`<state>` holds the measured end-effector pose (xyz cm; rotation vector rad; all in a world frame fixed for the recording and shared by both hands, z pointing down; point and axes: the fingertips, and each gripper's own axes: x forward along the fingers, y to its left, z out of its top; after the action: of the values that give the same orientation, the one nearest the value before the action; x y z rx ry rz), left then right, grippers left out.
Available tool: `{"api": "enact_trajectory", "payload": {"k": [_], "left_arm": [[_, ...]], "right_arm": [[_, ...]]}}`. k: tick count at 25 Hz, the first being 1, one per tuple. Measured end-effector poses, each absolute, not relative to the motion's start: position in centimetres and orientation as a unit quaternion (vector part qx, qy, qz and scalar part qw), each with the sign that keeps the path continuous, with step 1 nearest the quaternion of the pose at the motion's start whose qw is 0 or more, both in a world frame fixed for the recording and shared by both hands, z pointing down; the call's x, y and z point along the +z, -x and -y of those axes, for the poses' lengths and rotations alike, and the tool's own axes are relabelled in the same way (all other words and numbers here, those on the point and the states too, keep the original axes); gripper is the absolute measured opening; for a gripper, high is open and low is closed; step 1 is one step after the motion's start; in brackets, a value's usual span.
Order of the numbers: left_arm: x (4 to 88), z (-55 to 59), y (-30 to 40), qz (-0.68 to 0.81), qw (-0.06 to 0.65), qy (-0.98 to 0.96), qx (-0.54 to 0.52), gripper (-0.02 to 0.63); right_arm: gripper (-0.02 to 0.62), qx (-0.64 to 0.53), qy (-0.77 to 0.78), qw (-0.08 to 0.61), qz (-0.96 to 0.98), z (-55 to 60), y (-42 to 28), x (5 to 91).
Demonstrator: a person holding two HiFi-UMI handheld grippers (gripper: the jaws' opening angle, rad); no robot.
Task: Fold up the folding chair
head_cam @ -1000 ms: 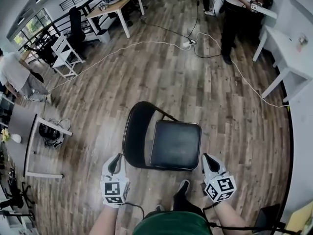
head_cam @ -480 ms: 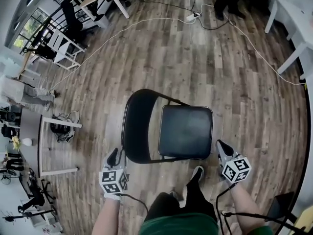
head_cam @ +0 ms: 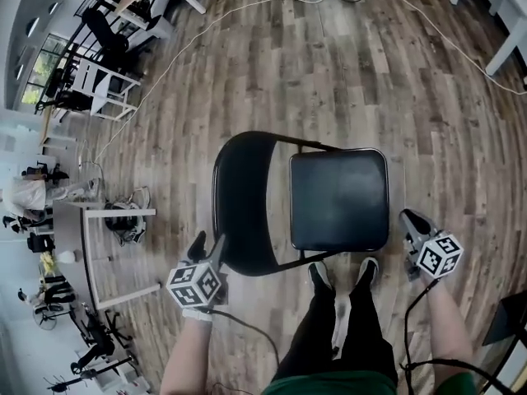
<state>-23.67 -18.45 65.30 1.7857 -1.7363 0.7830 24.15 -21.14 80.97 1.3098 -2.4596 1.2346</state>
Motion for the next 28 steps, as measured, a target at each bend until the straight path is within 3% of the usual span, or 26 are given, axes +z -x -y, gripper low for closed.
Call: {"api": "enact_trajectory", "payload": {"k": [2, 5, 13, 23, 28], "left_arm": [[66.8, 19.6, 24.3, 0.633, 0.277, -0.659, 0.297, 0.28], [68.6, 19.9, 24.9, 0.624, 0.29, -0.653, 0.316, 0.289], [72.8, 19.6, 23.8, 0.594, 0.329, -0.641, 0.358, 0.308], [75.0, 20.4, 22.3, 0.605, 0.307, -0.632, 0.374, 0.275], [75.4, 20.5, 22.2, 0.605, 0.305, -0.639, 0.364, 0.263]], "right_arm": [[0.066, 0.428, -0.431, 0.04, 0.794, 20.8, -24.1, 83.9], [0.171, 0.461, -0.427, 0.043, 0.776, 19.7, -24.4, 88.6], [0.37, 0.551, -0.372, 0.05, 0.745, 18.7, -25.3, 100.4], [0.397, 0.625, -0.267, 0.019, 0.733, 20.9, -23.0, 109.7], [0.397, 0.675, -0.213, -0.036, 0.705, 20.9, -20.3, 111.6]]}}
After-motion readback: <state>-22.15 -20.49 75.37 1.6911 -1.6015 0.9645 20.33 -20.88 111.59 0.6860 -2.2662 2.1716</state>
